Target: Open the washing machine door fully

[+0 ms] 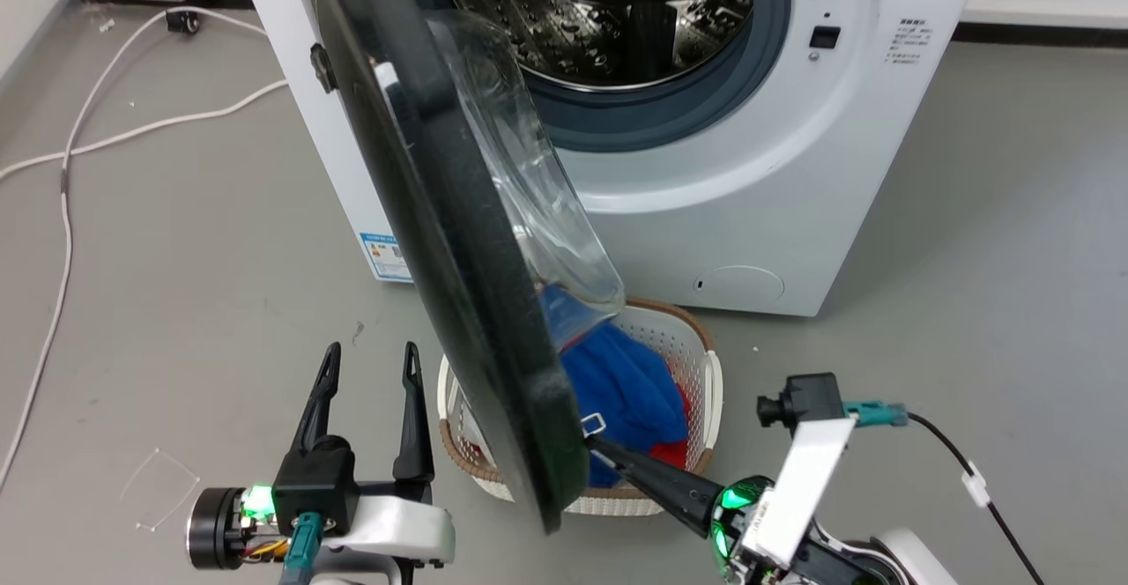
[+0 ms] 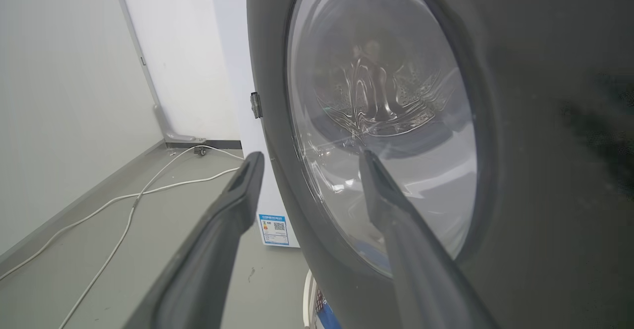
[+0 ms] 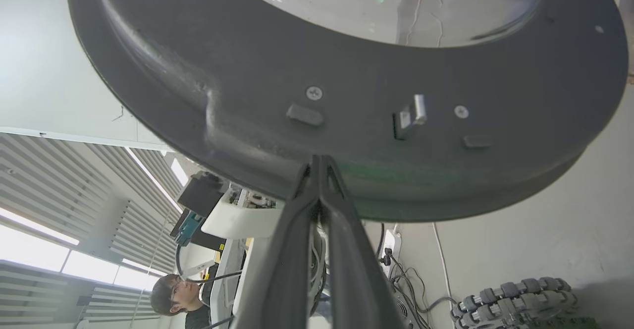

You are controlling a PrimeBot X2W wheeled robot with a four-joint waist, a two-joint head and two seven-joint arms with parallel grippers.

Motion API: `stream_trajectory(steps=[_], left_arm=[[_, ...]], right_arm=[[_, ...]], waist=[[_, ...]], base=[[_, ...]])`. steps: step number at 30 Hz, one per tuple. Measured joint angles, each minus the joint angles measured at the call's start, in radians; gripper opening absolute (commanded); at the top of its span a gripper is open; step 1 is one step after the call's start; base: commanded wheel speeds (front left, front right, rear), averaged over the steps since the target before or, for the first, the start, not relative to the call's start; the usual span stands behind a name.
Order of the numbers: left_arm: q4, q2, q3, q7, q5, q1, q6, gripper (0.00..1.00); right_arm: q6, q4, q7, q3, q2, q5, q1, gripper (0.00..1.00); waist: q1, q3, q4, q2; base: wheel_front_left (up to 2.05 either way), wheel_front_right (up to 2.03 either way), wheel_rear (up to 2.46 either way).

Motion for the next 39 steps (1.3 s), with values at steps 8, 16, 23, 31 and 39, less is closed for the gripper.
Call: stream_trajectory(steps=[8,16,23,31,39], left_arm=[[0.006,0.000,0.013,0.000,0.001,0.048,0.000,1.00],[0.004,0.000,0.029,0.000,0.001,0.078,-0.003,1.00],[0.001,0.000,0.035,0.000,0.001,0.097,-0.003,1.00],[-0.007,0.000,0.042,0.000,0.001,0.112,-0.003,1.00],[-0.006,0.000,0.044,0.000,0.001,0.113,-0.006,1.00]], right_arm=[[0.000,-0.071,-0.198,-0.093,-0.011,-0.047,0.086,0.00],[0.000,-0.159,-0.465,-0.154,-0.042,-0.127,0.165,0.00],[0.000,-0.158,-0.751,-0.196,-0.110,-0.367,0.214,0.00],[0.002,-0.241,-0.771,-0.463,-0.006,-1.135,0.258,0.00],[0.002,-0.286,-0.771,-0.518,0.050,-1.478,0.333,0.00]], waist=[[0.0000,-0.057,-0.017,0.0000],[0.0000,-0.094,-0.044,0.0000],[0.0000,-0.114,-0.051,0.0001],[0.0000,-0.123,-0.060,0.0000],[0.0001,-0.129,-0.059,0.0000]], base=[[0.00,0.00,0.00],[0.00,0.00,0.00],[0.00,0.00,0.00],[0.00,0.00,0.00],[0.00,0.00,0.00]])
